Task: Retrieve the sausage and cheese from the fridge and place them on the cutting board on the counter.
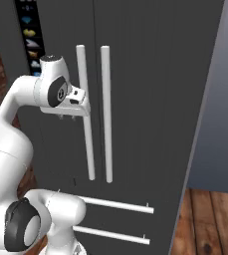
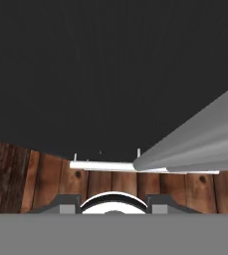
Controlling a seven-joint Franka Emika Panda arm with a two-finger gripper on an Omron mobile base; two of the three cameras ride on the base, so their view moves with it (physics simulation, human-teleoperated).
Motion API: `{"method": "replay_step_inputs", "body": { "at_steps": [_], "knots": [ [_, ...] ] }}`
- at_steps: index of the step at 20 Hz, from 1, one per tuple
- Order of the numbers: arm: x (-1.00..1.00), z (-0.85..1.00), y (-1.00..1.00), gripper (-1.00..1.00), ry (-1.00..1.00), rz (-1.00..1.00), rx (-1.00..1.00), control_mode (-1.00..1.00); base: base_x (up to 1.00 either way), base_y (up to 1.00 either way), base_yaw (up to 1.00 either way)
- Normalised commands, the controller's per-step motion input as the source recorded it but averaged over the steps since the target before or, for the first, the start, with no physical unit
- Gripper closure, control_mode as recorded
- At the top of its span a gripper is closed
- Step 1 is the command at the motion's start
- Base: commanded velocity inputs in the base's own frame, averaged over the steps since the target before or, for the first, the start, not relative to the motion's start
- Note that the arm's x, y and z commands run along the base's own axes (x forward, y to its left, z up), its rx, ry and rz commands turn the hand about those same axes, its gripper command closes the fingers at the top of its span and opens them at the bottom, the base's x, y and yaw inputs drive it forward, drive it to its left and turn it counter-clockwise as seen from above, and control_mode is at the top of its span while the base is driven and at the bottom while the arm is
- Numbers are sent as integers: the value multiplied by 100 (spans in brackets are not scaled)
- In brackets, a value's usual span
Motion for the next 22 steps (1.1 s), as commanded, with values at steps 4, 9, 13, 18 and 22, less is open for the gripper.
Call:
{"method": "replay_step_inputs", "body": {
  "at_steps": [4, 9, 13, 18, 22],
  "knots": [
    [0, 0, 0, -100, 0, 0, 0, 100, 0, 0, 0],
    [0, 0, 0, -100, 0, 0, 0, 100, -1, -31, 0],
    [0, 0, 0, -100, 0, 0, 0, 100, -23, -54, 0],
    [0, 0, 0, -100, 0, 0, 0, 100, -43, -38, 0],
    [0, 0, 0, -100, 0, 0, 0, 100, -59, 6, 0]
  ]
}}
